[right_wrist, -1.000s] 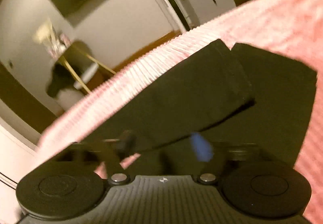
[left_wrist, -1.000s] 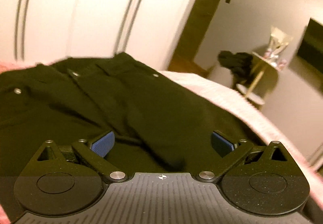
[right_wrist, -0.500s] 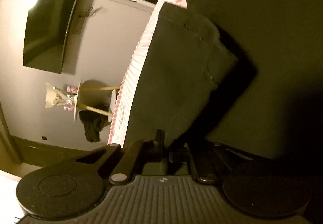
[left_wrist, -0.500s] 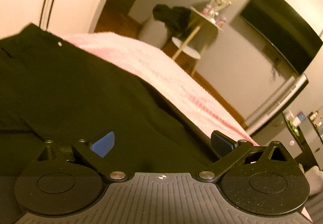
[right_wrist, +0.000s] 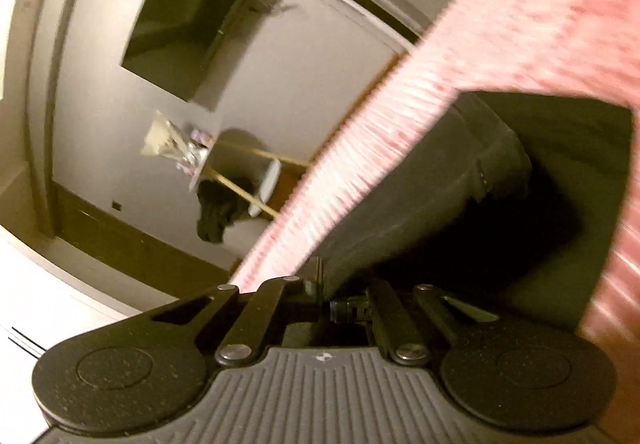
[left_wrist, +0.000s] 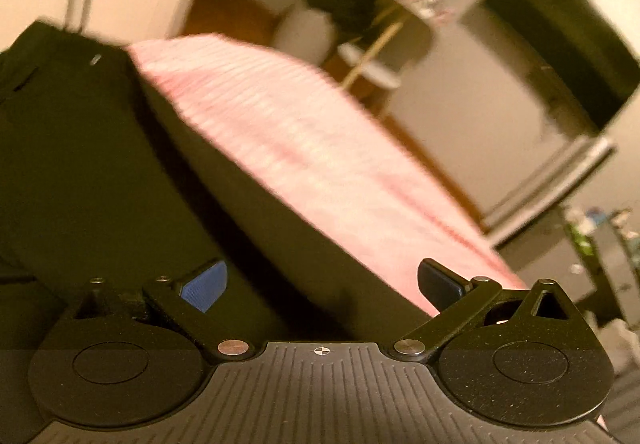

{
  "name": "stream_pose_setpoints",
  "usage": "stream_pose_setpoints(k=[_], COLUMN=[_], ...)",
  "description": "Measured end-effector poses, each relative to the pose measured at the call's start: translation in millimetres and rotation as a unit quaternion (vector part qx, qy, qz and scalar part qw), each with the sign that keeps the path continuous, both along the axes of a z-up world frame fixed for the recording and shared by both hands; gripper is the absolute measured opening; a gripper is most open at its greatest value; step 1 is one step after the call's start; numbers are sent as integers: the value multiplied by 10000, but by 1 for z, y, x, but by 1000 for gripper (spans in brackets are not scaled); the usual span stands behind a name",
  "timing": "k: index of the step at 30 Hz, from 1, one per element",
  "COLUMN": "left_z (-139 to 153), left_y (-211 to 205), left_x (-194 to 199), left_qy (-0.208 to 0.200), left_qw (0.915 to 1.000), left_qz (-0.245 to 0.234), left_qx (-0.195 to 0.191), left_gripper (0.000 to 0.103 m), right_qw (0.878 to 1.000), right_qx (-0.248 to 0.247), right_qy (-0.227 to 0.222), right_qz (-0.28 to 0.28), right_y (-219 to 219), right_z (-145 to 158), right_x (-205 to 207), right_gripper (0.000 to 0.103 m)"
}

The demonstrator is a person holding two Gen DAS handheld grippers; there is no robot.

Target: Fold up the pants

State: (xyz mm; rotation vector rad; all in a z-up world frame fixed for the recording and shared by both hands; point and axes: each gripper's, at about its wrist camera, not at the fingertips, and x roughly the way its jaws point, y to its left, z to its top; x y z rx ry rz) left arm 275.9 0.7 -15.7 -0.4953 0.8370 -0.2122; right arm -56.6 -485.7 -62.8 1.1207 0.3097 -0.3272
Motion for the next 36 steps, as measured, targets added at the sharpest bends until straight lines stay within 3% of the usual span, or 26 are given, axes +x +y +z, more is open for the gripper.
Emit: stream_pose_setpoints(k=[2,4,5,7,10,12,13,15,19,22,24,26,27,30,31,33,34,36], left_z=[-18,-34,-39,-42,-44,-49,-51,-45,-5,30,41,34,28,2,-1,-10,-13,-10], left_y=[12,28,36,44,48,55,60,66,74,77,81,89,89,104,118,155,174,208], left_x=[16,27,32,39,56,66,67,57,-4,-85,-150,-202,-217,-242,-245,-245,-247,-250], left_qy=[325,578,594,536,531,642,669,482,-417,-1293,-1570,-1483,-1366,-727,-448,55,161,223], left_qw=[9990,9961,9941,9930,9943,9927,9909,9906,9936,9896,9863,9866,9882,9904,9893,9836,9750,9624], left_qz=[293,553,695,850,801,779,791,795,681,489,476,620,661,1071,1328,1746,2082,2539], left_qx=[-42,-371,-588,-626,-459,-654,-862,-1001,-793,-386,-170,-266,-189,478,392,-447,-757,-944], left_gripper=[103,103,99,89,62,23,12,8,7,8,9,12,20,31,33,56,59,66], right_qw=[9996,9984,9983,9984,9984,9979,9975,9973,9979,9962,9939,9912,9889,9853,9837,9802,9817,9849], right_qx=[203,444,446,411,364,409,448,423,44,-548,-862,-1089,-1227,-1152,-1048,-844,-811,-673], right_qy=[205,334,369,375,430,511,553,607,634,615,518,490,572,1154,1398,1758,1683,1540], right_qz=[-55,-78,-83,-55,-39,-18,-16,-45,-109,-266,-446,-576,-611,-504,-437,-352,-369,-417], right_y=[-3,-7,-7,-7,-8,-9,-10,-12,-24,-31,-36,-39,-39,-43,-46,-50,-50,-49], right_z=[-15,-27,-28,-27,-29,-35,-37,-35,-13,19,38,47,47,25,14,-6,-9,-9], right_x=[-6,1,0,0,7,9,11,9,13,13,4,-6,-10,-8,-7,-8,-11,-17], right_gripper=[3,3,3,3,3,3,3,4,4,3,3,4,4,4,5,9,9,11])
